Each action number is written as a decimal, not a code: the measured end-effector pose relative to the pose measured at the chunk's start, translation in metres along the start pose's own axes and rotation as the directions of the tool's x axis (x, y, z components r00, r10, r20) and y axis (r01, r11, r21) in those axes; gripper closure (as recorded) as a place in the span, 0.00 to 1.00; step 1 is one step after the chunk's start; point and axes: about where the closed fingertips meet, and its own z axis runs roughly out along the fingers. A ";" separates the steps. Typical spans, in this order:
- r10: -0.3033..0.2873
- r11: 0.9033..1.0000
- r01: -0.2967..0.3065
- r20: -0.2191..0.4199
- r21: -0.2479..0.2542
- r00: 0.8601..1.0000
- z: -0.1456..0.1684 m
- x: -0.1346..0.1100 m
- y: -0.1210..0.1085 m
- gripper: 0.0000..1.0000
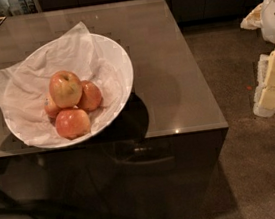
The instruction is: Pick apple from white bowl
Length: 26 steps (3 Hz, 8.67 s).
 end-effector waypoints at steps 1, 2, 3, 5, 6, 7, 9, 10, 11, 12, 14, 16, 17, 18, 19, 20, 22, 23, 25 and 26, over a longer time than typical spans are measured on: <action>0.000 1.000 0.000 0.000 0.000 1.000 0.000 0.000 0.000 0.00; -0.010 1.000 0.010 0.005 -0.003 1.000 0.000 -0.006 0.001 0.00; -0.102 0.994 0.103 0.030 -0.027 0.994 0.002 -0.052 0.012 0.00; -0.299 0.953 0.301 0.056 -0.040 0.953 -0.006 -0.152 0.029 0.00; -0.303 0.952 0.305 0.067 -0.017 0.951 -0.011 -0.157 0.028 0.00; -0.310 0.950 0.312 0.109 -0.011 0.945 -0.008 -0.164 0.027 0.00; -0.336 0.929 0.361 0.217 -0.085 0.916 0.020 -0.248 0.002 0.00; -0.375 0.892 0.427 0.286 -0.147 0.882 0.036 -0.280 0.003 0.00; -0.374 0.894 0.427 0.300 -0.135 0.878 0.037 -0.287 0.001 0.00; -0.438 0.865 0.488 0.296 -0.119 0.849 0.052 -0.307 0.002 0.00; -0.534 0.798 0.588 0.297 -0.132 0.792 0.078 -0.351 0.004 0.00; -0.501 0.820 0.560 0.328 -0.116 0.801 0.093 -0.356 0.009 0.00; -0.480 0.829 0.546 0.352 -0.116 0.804 0.107 -0.357 0.014 0.00; -0.471 0.832 0.543 0.369 -0.118 0.802 0.118 -0.358 0.016 0.00; -0.456 0.828 0.543 0.399 -0.136 0.795 0.135 -0.358 0.019 0.00; -0.456 0.828 0.543 0.399 -0.136 0.795 0.135 -0.358 0.019 0.00; -0.456 0.828 0.544 0.399 -0.136 0.795 0.135 -0.358 0.019 0.29; -0.456 0.828 0.544 0.399 -0.136 0.795 0.135 -0.358 0.019 0.51; -0.431 0.842 0.521 0.406 -0.141 0.806 0.133 -0.355 0.015 0.98; -0.400 0.873 0.471 0.366 -0.127 0.840 0.100 -0.359 -0.004 1.00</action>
Offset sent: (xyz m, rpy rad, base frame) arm 0.0009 0.0274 -0.0005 0.0130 0.0223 0.0544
